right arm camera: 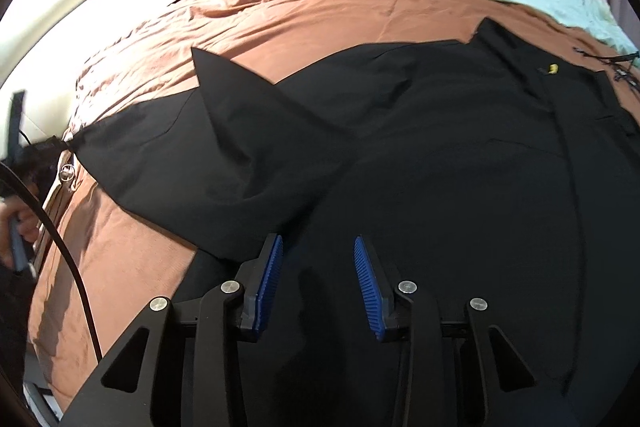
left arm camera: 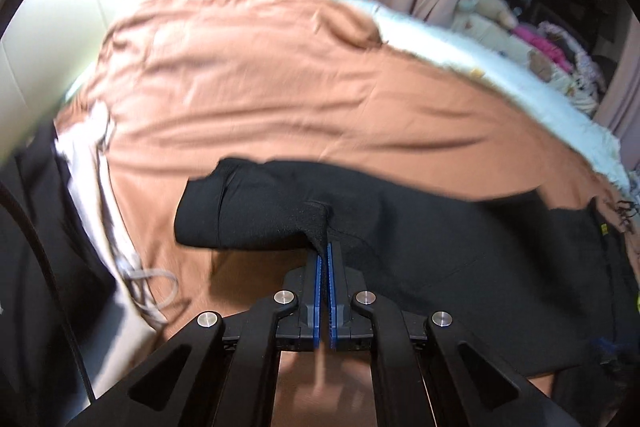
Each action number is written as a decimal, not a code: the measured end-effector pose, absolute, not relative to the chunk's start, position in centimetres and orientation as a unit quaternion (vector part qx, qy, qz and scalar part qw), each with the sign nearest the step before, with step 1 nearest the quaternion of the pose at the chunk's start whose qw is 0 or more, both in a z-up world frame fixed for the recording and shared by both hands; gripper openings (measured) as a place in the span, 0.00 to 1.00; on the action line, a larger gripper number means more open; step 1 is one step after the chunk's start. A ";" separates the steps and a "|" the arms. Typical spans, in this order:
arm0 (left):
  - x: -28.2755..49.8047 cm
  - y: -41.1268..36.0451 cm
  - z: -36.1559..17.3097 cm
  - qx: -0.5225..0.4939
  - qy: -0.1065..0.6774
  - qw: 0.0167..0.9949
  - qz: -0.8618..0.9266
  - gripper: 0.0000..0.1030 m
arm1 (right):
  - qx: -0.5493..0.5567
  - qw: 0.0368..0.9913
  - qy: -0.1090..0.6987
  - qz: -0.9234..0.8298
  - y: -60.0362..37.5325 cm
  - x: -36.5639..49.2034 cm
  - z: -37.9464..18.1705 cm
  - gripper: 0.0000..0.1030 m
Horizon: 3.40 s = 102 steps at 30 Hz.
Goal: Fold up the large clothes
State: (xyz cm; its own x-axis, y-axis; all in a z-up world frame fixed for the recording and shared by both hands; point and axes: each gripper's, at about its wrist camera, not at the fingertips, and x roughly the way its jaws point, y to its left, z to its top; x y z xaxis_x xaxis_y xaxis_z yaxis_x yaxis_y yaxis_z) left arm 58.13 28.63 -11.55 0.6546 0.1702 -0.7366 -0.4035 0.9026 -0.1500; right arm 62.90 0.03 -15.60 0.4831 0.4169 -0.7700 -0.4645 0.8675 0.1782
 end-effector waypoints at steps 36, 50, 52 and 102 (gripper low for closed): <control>59.6 -6.4 15.2 0.031 0.247 0.966 -0.066 0.02 | 0.235 0.870 0.407 0.150 -22.0 54.9 -10.6 0.76; 62.1 -20.5 12.3 0.072 0.278 0.944 -0.163 0.02 | 0.300 0.873 0.378 0.076 -28.0 52.2 -10.4 0.76; 62.6 -22.2 11.3 0.073 0.292 0.936 -0.183 0.02 | 0.306 0.872 0.377 0.070 -28.3 51.4 -10.1 0.76; 61.2 -3.0 -15.9 0.058 0.516 0.848 -0.102 0.71 | 0.111 0.893 0.423 -0.109 -22.7 55.1 -10.2 0.67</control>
